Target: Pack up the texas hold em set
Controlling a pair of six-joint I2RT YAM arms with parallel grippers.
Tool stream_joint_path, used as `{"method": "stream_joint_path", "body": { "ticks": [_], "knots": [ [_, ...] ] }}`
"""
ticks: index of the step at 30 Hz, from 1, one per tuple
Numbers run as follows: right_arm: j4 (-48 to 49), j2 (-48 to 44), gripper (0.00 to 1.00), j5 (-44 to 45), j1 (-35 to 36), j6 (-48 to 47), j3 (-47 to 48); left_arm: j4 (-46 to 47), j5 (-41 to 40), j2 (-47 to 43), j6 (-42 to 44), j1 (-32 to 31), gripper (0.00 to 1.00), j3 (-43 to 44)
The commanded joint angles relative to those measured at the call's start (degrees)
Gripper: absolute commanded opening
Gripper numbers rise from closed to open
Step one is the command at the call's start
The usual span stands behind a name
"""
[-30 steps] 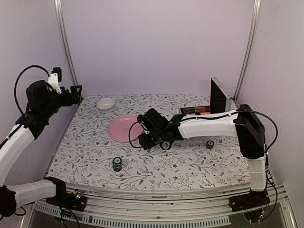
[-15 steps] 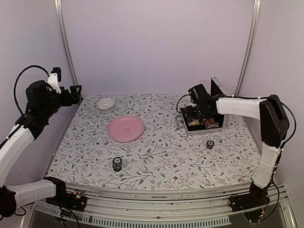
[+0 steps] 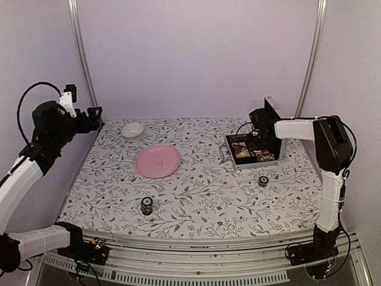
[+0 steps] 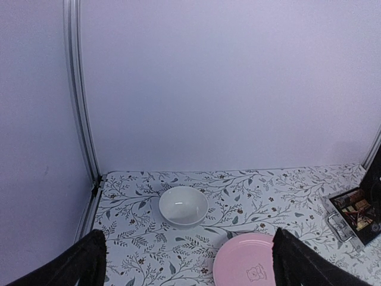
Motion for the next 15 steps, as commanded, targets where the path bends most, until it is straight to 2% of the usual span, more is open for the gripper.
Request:
{"method": "stream_joint_path", "body": {
  "ticks": [1,15],
  "knots": [
    [0.10,1.87,0.53,-0.84,-1.45,-1.33,3.35,0.41,-0.15,-0.69,0.65,-0.47,0.97,0.38],
    [-1.61,6.11,0.53,-0.02,-4.37,-1.54,7.21,0.26,-0.05,-0.48,0.68,-0.49,0.97,0.52]
  ]
}}
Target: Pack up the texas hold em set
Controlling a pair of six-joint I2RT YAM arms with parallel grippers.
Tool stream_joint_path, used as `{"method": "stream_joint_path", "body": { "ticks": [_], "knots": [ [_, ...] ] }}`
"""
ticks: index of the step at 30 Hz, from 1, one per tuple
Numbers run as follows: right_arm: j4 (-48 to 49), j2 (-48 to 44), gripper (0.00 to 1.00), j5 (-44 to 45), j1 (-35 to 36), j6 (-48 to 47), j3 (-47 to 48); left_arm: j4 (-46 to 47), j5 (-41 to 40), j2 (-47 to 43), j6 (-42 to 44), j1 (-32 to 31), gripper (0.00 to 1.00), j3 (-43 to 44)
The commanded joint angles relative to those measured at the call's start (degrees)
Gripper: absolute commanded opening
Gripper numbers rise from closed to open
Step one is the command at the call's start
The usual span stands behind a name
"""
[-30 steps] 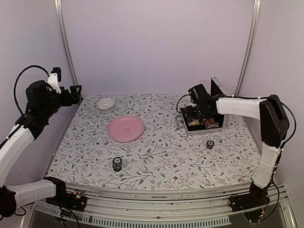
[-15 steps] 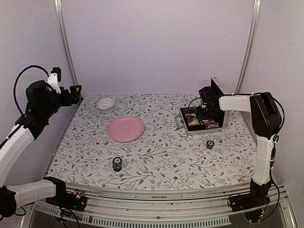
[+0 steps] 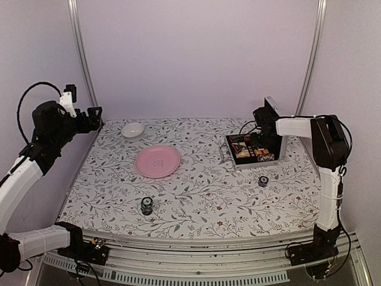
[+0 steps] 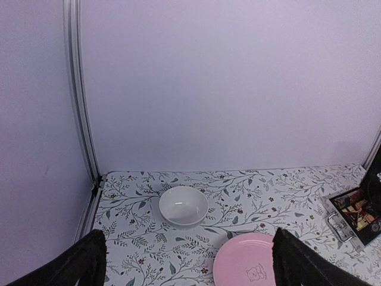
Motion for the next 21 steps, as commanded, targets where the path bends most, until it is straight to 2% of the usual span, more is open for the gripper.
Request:
{"method": "stream_joint_path", "body": {
  "ticks": [1,12,21],
  "knots": [
    [-0.69,1.89,0.53,0.75,-0.60,-0.35,2.06,0.28,0.06,-0.43,0.68,-0.48,0.97,0.56],
    [-1.17,3.46,0.54,2.52,-1.76,-0.49,2.89,0.19,0.01,-0.22,0.67,-0.46,0.97,0.54],
    [-1.67,3.37,0.59,4.36,-1.85,-0.62,2.88,0.19,-0.05,-0.07,0.76,-0.47,0.97,0.54]
  ]
}}
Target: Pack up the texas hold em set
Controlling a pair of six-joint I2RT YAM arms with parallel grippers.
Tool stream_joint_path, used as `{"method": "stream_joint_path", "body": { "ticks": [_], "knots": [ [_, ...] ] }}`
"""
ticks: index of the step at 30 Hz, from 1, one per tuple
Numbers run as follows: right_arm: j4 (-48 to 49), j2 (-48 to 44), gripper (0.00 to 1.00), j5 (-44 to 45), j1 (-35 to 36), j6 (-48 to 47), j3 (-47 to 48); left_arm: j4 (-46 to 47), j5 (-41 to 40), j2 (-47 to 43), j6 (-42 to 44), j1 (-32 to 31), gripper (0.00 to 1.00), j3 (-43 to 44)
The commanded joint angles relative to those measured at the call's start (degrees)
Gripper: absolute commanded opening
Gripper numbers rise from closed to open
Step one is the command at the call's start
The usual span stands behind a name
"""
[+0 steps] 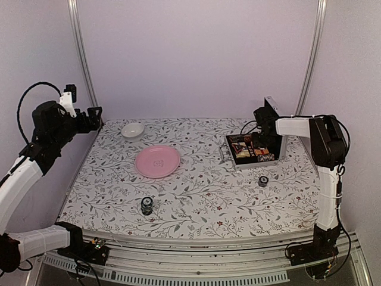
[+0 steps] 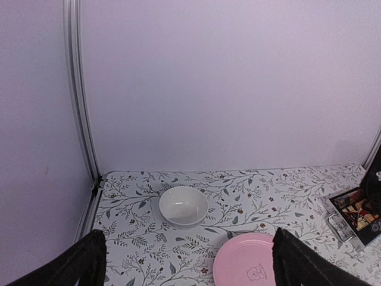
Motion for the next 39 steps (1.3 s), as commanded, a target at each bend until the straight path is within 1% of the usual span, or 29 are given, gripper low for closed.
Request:
{"method": "stream_joint_path", "body": {
  "ticks": [1,6,14,24,32,39],
  "knots": [
    [-1.56,1.29,0.60,2.72,-0.73,-0.63,1.09,0.25,-0.04,-0.07,0.74,-0.50,0.97,0.54],
    [-1.97,1.06,0.63,2.49,-0.75,-0.82,1.15,0.16,-0.07,-0.08,0.72,-0.50,0.97,0.61],
    [-2.88,1.17,0.68,-1.07,-0.76,-0.75,0.50,0.13,-0.01,-0.04,0.83,-0.47,0.97,0.62],
    [-2.95,0.59,0.68,-3.69,-0.75,-0.34,-0.24,0.12,0.07,0.04,0.83,-0.48,0.97,0.63],
    [-2.95,-1.56,0.68,-2.92,-0.67,-0.47,-0.10,0.09,0.01,0.04,0.83,-0.44,0.97,0.63],
    [-3.10,-5.05,0.75,0.35,0.15,-1.20,0.92,0.07,0.00,0.04,0.83,-0.43,0.97,0.63]
  ]
}}
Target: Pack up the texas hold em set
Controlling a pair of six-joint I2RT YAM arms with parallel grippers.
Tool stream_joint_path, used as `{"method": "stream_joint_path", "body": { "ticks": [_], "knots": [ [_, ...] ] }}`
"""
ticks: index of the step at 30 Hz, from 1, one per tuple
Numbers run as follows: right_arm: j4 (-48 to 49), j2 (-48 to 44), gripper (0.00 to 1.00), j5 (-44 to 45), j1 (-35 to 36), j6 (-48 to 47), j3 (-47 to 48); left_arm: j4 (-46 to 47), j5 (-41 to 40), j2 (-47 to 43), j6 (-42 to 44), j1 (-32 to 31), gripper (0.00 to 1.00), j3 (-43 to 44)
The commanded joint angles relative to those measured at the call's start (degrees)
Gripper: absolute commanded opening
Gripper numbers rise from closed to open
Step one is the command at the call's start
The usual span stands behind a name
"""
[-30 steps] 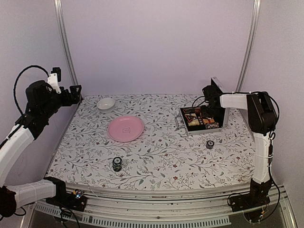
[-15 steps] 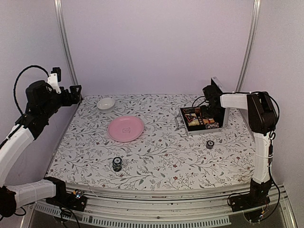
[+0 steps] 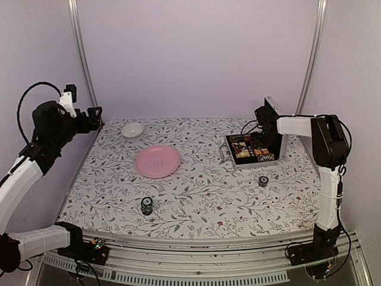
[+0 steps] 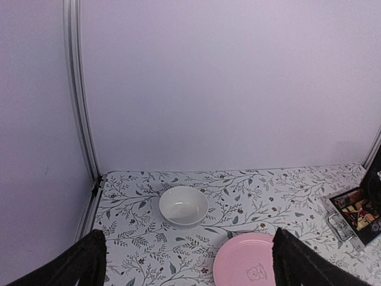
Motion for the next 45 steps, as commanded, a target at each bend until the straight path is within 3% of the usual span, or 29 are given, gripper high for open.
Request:
{"method": "stream_joint_path", "body": {
  "ticks": [1,15,26,35,45],
  "knots": [
    [-1.59,-4.39,0.76,1.74,0.49,-0.81,1.13,0.04,0.00,0.02,0.81,-0.44,0.97,0.63],
    [-1.49,-7.15,0.85,0.62,6.65,-5.58,2.09,-0.01,-0.33,0.44,0.72,-0.44,0.97,0.76],
    [2.58,-21.02,0.92,-3.17,16.31,-7.66,-5.33,-2.77,-1.23,5.69,0.73,-1.49,0.93,2.84],
    [5.09,-38.23,0.94,-7.87,19.50,-3.28,-18.34,-6.21,-4.82,10.97,2.51,-10.66,0.92,4.61],
    [6.49,-49.59,0.99,-8.96,18.98,1.20,-30.42,-26.96,-4.64,11.51,-10.39,-23.82,0.91,4.95]
  ]
}}
